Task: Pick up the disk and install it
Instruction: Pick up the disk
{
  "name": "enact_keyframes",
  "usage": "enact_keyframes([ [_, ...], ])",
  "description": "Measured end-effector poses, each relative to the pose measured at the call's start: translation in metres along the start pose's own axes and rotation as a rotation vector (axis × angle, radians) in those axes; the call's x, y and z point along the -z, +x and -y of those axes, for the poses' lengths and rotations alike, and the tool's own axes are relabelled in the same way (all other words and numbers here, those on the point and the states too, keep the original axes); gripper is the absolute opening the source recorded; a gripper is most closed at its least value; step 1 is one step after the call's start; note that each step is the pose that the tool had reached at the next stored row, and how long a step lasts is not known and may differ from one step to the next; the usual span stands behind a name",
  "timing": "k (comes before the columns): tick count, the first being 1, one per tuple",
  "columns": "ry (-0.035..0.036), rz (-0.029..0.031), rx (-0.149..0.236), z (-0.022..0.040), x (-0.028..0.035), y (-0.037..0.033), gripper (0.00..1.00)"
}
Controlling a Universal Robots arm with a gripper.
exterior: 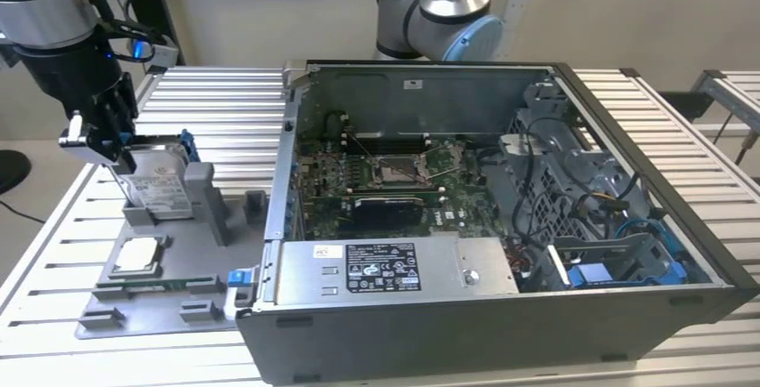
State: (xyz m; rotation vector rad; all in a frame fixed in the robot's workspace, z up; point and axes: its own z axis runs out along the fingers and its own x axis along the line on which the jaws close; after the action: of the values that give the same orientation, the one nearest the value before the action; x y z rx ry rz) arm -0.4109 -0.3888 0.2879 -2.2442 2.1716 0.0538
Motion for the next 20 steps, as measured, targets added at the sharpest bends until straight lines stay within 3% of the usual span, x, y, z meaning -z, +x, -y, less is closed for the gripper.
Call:
enact_keyframes([
  [20, -0.0012, 0.0004, 0.001, 0.0, 0.0, 0.0001, 0.0],
])
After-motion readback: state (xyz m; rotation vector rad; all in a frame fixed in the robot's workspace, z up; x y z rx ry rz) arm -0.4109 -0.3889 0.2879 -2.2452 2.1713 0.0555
